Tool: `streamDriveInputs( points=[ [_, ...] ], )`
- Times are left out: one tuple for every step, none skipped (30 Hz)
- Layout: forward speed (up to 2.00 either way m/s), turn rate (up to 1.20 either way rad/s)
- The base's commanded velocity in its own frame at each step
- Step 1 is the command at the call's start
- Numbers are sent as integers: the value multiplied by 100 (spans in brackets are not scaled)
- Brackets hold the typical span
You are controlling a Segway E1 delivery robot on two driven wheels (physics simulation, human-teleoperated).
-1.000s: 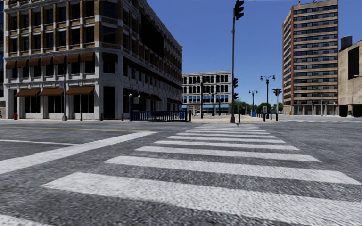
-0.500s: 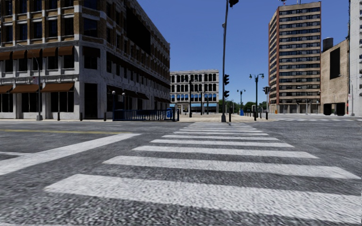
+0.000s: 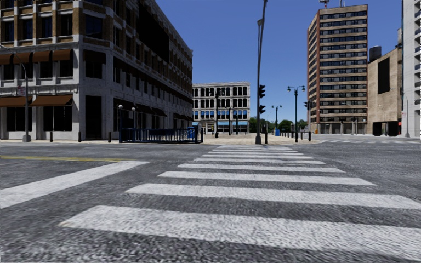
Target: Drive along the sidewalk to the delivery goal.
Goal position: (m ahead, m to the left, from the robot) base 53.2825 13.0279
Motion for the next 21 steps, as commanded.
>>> streamDriveInputs(
  points=[
    [200, -29],
    [200, -29],
    [200, -29],
    [200, -29],
    [200, -29],
    [200, -24],
    [200, -20],
    [200, -9],
    [200, -9],
    [200, -4],
    [200, 0],
    [200, 0],
    [200, 0],
    [200, 0],
    [200, 0],
    [200, 0],
    [200, 0],
    [200, 0],
    [200, 0],
    [200, 0],
    [200, -19]
  ],
)
